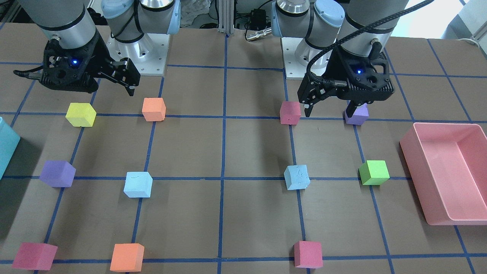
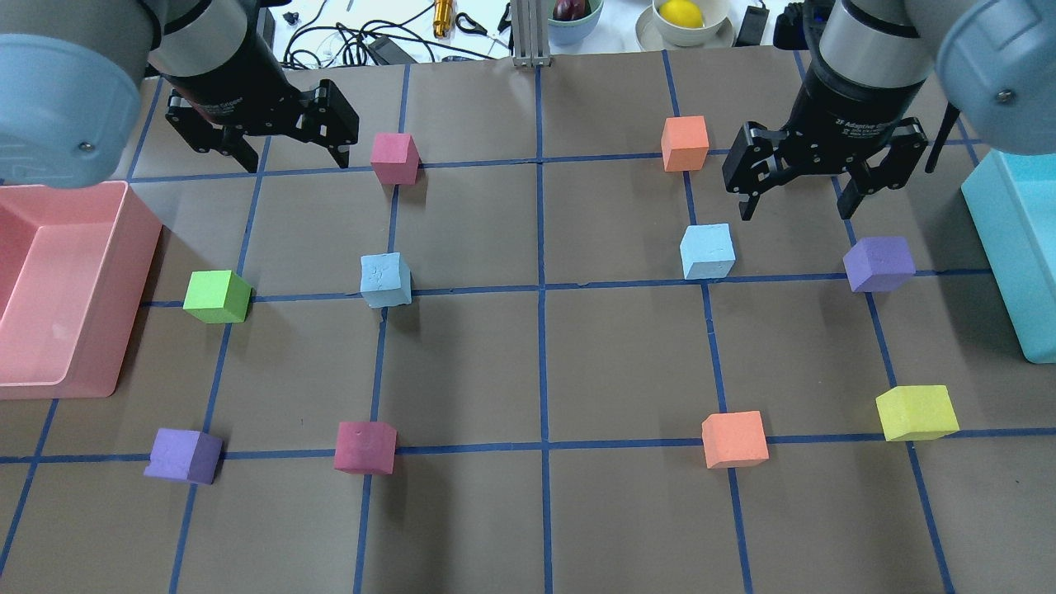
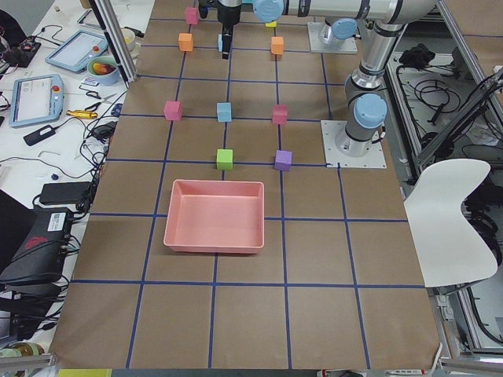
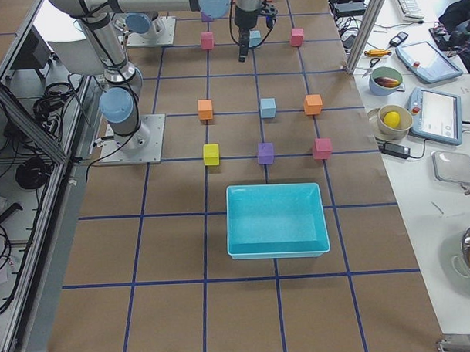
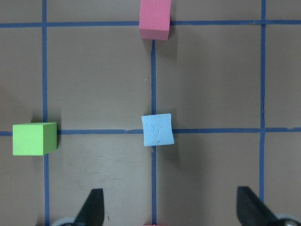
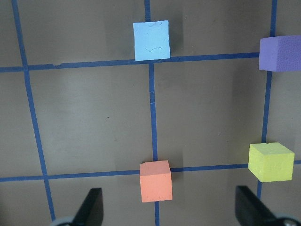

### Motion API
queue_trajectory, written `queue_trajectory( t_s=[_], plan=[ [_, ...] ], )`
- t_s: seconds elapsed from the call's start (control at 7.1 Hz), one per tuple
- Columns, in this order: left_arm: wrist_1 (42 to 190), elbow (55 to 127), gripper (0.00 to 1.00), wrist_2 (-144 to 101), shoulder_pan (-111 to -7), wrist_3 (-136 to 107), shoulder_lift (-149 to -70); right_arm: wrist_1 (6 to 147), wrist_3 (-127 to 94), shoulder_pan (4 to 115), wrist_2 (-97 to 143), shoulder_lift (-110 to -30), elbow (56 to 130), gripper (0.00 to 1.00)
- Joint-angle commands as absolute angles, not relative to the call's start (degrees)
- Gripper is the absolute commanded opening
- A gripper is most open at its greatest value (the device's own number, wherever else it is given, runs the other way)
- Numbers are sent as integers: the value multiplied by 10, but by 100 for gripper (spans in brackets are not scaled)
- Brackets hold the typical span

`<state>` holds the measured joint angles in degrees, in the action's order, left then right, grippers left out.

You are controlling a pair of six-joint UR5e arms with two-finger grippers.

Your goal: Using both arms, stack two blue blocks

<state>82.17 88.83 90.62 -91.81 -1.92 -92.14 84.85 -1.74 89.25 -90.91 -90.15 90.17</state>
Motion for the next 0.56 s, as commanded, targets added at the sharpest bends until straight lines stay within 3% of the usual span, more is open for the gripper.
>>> queue_trajectory(
  t_s=[0.0, 0.42],
  plan=[
    [819, 921, 100, 911, -918, -18, -922, 852, -16, 895, -905, -897, 905, 100],
    [743, 992, 100, 904, -914, -19, -964, 981, -21, 891, -905, -799, 915, 100]
  ],
)
